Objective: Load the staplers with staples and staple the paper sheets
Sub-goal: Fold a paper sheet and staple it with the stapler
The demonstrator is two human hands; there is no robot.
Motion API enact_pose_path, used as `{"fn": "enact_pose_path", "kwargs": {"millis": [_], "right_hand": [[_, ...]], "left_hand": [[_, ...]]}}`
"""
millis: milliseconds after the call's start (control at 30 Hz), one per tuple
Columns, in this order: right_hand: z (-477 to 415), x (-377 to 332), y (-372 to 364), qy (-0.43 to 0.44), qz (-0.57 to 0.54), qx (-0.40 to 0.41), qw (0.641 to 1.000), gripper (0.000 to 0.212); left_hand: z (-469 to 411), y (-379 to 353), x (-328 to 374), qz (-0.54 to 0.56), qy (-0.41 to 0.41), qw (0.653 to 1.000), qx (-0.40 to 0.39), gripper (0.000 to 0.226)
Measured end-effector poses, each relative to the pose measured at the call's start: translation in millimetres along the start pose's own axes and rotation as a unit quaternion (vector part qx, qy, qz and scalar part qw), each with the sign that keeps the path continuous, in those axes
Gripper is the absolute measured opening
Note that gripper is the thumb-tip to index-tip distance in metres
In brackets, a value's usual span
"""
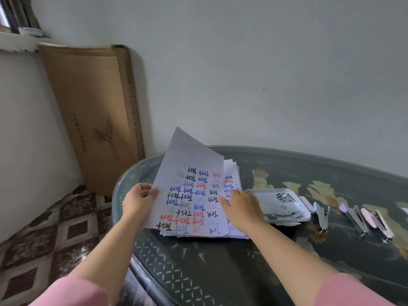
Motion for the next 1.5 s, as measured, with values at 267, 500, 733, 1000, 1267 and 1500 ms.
{"fn": "enact_pose_path", "kwargs": {"millis": [267, 500, 733, 1000, 1267, 1500], "right_hand": [[17, 42, 32, -0.174, -0.62, -0.066, 0.762, 0.032], [125, 127, 80, -0.144, -0.628, -0.084, 0.76, 0.032], [219, 198, 81, -0.195, -0.587, -0.047, 0.784, 0.025], [242, 238, 86, -0.168, -0.459, -0.017, 0.872, 0.026], [231, 235, 81, -0.065, -0.263, -0.048, 0.961, 0.037], [220, 252, 94, -0.076, -0.455, -0.004, 0.887, 0.049]], "left_hand": [[59, -18, 11, 0.154, 0.087, 0.973, -0.15, 0.025], [150, -70, 19, 0.125, 0.115, 0.92, -0.353, 0.035], [236, -117, -5, 0.055, 0.096, 0.91, -0.4, 0.031], [250, -133, -18, -0.038, 0.095, 0.919, -0.381, 0.008], [243, -144, -17, -0.168, -0.125, 0.924, -0.319, 0.013], [239, -146, -22, -0.225, -0.272, 0.867, -0.352, 0.027]]}}
Point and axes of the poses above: each hand's wrist, its own z-axis away from the middle knuckle, its own y-axis out of the back of the hand, x = y × z, the point moved 5 cm from there along -z, towards the middle knuckle, and after that the axes turned 13 degrees about z, right-handed, at the moved point
